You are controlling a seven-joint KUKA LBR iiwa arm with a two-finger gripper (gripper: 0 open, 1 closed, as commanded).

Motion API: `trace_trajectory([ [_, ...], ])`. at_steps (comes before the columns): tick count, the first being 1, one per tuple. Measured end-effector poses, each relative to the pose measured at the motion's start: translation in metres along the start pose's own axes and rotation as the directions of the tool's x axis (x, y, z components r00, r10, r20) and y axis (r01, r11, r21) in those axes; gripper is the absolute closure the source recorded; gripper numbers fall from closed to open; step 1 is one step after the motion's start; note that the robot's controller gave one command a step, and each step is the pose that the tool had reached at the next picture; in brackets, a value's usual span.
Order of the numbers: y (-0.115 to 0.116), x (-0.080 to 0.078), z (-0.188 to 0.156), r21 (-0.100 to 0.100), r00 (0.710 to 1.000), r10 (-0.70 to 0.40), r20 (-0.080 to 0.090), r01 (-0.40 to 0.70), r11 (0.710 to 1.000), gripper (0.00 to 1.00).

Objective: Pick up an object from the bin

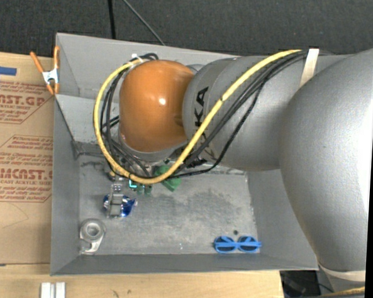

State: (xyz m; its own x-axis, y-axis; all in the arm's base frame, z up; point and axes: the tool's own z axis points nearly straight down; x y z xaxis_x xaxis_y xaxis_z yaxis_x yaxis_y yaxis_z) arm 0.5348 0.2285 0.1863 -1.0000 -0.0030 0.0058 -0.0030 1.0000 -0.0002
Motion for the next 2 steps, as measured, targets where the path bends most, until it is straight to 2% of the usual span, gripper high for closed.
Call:
trace_trajectory([
  [1,-0.0577,-0.0137,0.0951,0.003,0.999,0.054,-0.001,-0.054,0.999,0.00],
  [2,-0.0541,-0.0156,0.0887,-0.002,0.999,0.051,0.005,-0.051,0.999,1.00],
])
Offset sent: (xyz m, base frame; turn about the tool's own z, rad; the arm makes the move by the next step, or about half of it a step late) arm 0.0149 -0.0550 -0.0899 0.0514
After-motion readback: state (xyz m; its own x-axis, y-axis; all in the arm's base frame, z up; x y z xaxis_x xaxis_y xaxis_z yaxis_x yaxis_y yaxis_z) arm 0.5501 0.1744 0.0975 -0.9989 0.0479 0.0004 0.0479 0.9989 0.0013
